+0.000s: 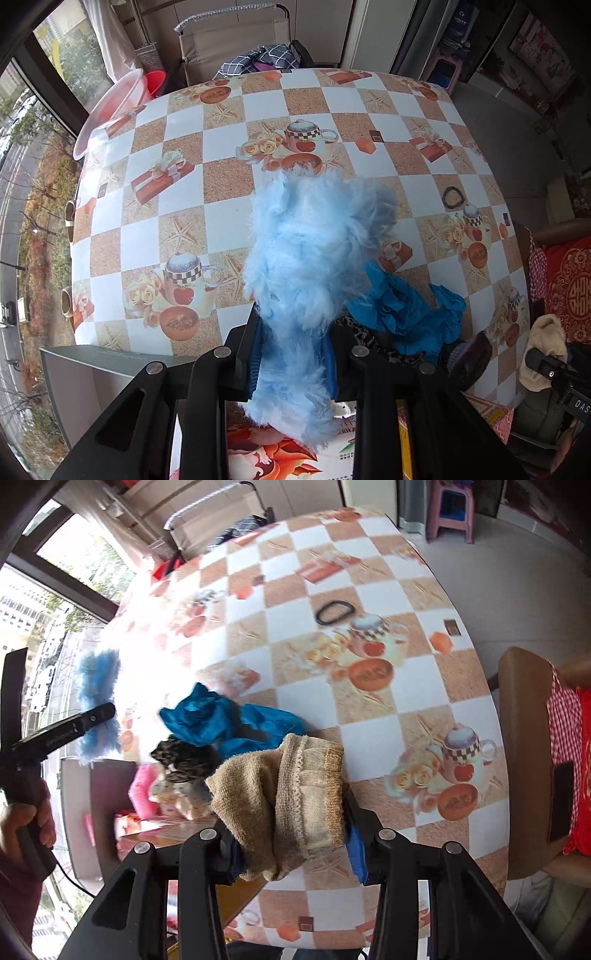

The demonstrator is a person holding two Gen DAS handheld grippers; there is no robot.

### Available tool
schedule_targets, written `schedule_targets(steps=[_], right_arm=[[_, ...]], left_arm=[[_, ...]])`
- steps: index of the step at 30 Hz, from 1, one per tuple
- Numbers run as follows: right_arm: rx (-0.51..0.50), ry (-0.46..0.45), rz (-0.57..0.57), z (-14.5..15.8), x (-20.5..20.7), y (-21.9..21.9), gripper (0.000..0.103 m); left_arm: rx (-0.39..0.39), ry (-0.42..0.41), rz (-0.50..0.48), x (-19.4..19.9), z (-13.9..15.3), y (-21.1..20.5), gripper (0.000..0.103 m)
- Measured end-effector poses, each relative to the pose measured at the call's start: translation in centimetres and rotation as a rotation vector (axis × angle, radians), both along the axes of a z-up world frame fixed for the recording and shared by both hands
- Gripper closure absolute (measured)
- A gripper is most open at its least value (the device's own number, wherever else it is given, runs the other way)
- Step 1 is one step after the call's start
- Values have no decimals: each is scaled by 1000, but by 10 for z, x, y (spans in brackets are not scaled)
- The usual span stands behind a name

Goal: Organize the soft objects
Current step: 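Grasp the light blue fluffy plush with left tool while right tool grasps the beige sock, then lift the plush and beige sock with both tools toward the white box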

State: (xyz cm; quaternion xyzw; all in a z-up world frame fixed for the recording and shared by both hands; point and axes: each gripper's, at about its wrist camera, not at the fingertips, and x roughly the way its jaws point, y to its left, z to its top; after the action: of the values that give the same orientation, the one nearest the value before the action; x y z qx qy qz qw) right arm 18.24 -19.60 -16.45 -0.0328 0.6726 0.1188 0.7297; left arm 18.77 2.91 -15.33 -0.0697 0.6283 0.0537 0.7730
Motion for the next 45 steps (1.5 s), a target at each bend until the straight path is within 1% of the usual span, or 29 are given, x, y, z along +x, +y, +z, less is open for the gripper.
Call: schedule_targets(steps=[3, 8, 10, 13, 15, 17, 20, 28, 34, 39, 45], right_arm=[[16, -9, 35, 7, -6, 15, 58], [41, -5, 89, 21, -27, 39, 58], [49, -3, 109, 26, -37, 49, 58], [52, 0, 135, 31, -50, 61, 58], [50, 3, 152, 32, -59, 70, 58], [46, 7, 170, 31, -68, 77, 58], [40, 17, 189, 30, -80, 86, 58], [32, 40, 232, 26, -111, 105, 58], [33, 61, 262, 21, -132, 119, 58], [33, 69, 283, 19, -144, 130, 58], [33, 75, 325, 16, -154, 149, 58]], left_arm=[[-8, -20, 7, -16, 11, 2, 73], [-25, -42, 10, -46, 26, 5, 73], [-36, -50, 16, -59, 29, 7, 73], [-31, -61, 19, -78, 33, 9, 73], [-48, -58, 30, -92, 34, 11, 73], [-65, -55, 34, -105, 34, 11, 73], [-78, -51, 13, -124, 34, 3, 73], [-141, -14, -90, -168, 29, -30, 73], [-182, 39, -156, -199, 21, -42, 73], [-194, 60, -153, -221, 17, -37, 73], [-193, 33, -105, -235, 27, -17, 73]])
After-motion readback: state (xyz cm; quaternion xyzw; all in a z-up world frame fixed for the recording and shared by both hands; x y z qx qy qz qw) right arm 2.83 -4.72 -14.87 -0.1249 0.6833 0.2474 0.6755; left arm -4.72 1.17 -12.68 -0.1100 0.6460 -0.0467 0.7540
